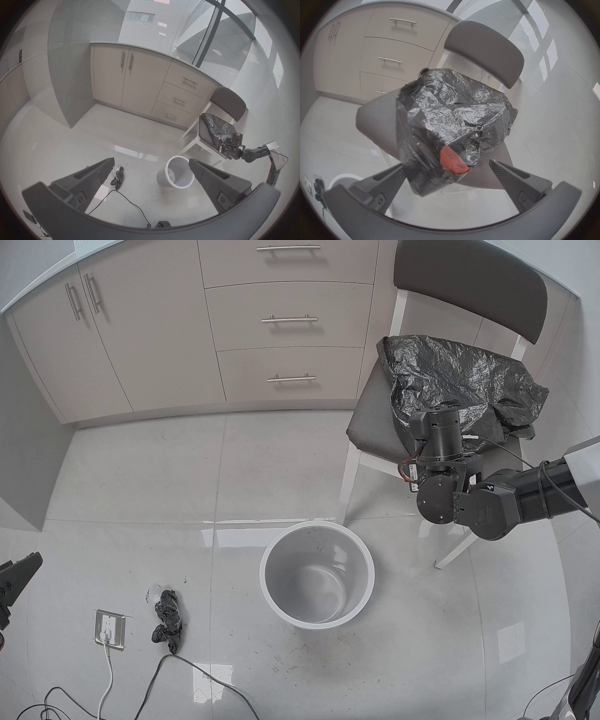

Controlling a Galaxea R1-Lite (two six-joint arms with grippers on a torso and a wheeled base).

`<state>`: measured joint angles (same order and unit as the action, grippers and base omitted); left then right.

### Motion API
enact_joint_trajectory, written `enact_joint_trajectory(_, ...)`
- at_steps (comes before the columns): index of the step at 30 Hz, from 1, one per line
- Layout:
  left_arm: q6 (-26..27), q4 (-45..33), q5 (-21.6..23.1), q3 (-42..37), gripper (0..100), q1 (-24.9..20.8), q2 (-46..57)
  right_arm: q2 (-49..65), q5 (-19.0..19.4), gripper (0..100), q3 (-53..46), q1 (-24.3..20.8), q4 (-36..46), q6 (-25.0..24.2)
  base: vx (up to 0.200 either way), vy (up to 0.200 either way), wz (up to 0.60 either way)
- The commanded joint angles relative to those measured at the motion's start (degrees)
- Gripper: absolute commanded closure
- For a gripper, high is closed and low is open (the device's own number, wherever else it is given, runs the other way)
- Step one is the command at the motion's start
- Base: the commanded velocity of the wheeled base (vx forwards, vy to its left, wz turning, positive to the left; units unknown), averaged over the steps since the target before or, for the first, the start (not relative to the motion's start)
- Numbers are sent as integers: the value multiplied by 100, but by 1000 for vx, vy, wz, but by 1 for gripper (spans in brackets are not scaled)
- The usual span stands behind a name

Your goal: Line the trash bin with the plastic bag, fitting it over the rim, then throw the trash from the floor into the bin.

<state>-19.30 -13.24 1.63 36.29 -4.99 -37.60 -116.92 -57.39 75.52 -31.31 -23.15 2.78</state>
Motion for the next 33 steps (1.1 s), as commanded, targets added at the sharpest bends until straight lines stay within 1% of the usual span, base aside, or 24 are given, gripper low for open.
enact_joint_trajectory(1, 5, 14, 4, -61, 0, -11, -2, -15, 9, 0, 165, 177, -5, 21, 0, 0, 0)
enact_joint_trajectory(18, 5, 181, 4, -140, 0, -11, -29, 178, 9, 0, 288, 213, -5, 38, 0, 0, 0)
enact_joint_trajectory(22, 5, 199, -5, -140, 0, -2, -20, 170, 9, 0, 323, 283, -5, 38, 0, 0, 0)
enact_joint_trajectory(28, -4, 392, -14, -149, 0, -2, -90, 161, -9, 0, 323, 292, -5, 30, 0, 0, 0)
enact_joint_trajectory(29, -4, 410, -14, -149, 0, -2, -99, 161, -9, 100, 323, 292, -5, 30, 0, 0, 0)
enact_joint_trajectory(33, 5, 445, -5, -184, 0, -2, -99, 134, 0, 100, 323, 292, -5, 30, 0, 0, 0)
